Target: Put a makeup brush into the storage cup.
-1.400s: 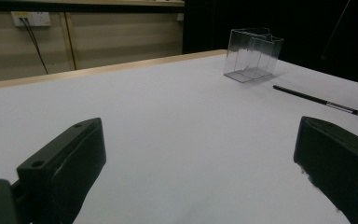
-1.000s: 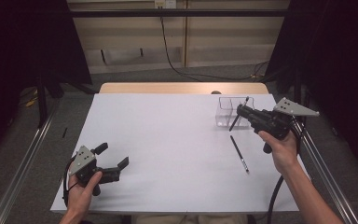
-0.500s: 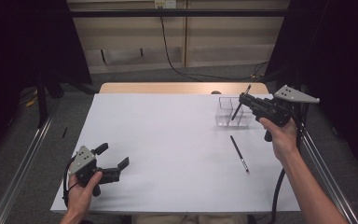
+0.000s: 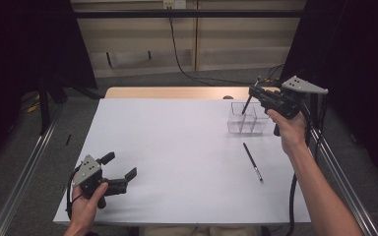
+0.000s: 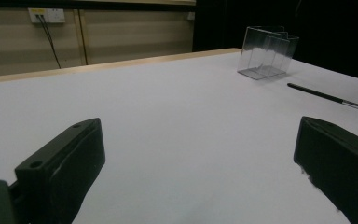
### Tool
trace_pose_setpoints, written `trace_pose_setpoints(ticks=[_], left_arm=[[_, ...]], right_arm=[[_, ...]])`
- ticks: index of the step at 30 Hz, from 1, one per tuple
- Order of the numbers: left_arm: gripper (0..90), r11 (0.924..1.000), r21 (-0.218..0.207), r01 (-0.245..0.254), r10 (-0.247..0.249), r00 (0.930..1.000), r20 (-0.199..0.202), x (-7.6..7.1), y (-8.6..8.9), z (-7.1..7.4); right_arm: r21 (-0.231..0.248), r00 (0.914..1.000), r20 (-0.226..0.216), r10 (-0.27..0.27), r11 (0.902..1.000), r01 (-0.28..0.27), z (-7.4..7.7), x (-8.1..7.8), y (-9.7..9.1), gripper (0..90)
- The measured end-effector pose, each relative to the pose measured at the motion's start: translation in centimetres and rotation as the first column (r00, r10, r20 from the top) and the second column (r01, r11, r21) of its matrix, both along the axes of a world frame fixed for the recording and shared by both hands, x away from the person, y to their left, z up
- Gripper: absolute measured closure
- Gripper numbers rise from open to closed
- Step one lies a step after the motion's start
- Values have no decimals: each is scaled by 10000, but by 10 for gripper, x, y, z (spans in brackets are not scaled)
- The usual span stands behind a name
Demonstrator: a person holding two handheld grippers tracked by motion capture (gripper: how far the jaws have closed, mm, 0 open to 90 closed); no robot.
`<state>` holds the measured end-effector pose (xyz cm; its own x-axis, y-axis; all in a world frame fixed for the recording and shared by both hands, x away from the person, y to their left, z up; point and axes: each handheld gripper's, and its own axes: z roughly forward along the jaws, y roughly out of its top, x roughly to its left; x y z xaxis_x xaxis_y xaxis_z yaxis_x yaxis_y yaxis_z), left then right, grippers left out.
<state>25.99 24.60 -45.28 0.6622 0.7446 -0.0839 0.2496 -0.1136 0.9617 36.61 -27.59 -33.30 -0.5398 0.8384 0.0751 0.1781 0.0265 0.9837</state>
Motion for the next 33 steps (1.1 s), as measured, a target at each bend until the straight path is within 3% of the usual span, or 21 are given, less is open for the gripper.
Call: trace_pose_setpoints(ticks=[13,33], left_arm=[[20,9999,58,-99,98,9999,78,1,2,0],[20,9999,152,-46,42,9997,245,2,2,0]], right_arm=[[-595,9984,-205,-525,9969,512,-1,26,9,839],[-861,9958,-554,-735,9939,685,-20,40,13,839]])
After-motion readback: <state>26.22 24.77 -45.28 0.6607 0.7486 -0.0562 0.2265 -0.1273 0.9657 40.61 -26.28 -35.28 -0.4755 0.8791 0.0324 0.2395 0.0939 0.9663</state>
